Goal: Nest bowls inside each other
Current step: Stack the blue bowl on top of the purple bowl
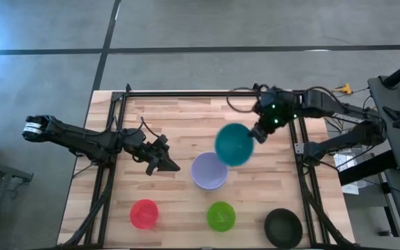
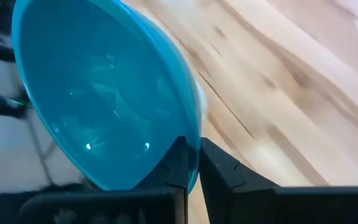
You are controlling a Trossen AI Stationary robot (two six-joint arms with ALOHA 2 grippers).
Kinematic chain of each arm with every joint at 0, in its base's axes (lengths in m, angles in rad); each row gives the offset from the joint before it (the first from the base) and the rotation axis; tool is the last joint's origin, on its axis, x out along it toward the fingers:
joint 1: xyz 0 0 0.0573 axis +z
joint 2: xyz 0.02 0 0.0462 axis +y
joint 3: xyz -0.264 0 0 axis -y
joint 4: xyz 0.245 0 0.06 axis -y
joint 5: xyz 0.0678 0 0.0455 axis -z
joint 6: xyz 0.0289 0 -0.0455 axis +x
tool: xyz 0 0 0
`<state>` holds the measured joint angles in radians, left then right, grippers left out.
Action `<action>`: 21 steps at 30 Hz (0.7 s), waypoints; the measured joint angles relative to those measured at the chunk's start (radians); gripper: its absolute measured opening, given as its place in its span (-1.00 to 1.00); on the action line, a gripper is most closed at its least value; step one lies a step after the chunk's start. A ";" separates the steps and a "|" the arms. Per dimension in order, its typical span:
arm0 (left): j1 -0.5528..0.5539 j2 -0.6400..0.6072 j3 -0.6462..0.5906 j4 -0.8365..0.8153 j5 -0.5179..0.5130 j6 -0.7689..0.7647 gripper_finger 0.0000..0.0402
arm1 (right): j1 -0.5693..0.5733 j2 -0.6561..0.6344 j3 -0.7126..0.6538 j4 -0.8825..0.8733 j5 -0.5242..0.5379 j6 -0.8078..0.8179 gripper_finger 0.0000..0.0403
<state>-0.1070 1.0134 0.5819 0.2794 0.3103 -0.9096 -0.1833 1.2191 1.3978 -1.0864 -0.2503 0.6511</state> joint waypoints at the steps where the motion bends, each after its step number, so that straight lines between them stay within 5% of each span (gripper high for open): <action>1: 0.000 0.000 0.000 0.000 0.000 0.001 -0.99 | 0.000 0.014 0.020 0.028 -0.011 0.003 -0.92; 8: -0.025 -0.052 0.007 0.131 -0.004 0.140 -0.99 | 0.002 0.230 0.199 0.114 -0.240 -0.017 -0.92; 13: -0.051 -0.136 0.004 0.147 -0.032 0.203 -0.99 | 0.007 0.445 0.344 -0.021 -0.458 -0.156 -0.92; 18: -0.068 -0.204 0.000 0.048 -0.033 0.202 -0.99 | 0.007 0.644 0.522 -0.306 -0.470 -0.324 -0.92; 21: -0.075 -0.224 0.000 -0.019 -0.033 0.195 -0.99 | 0.006 0.748 0.625 -0.427 -0.382 -0.385 -0.92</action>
<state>-0.1819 0.7891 0.5816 0.2606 0.2769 -0.7142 -0.1768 1.9668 2.0229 -1.5129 -0.6323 0.2665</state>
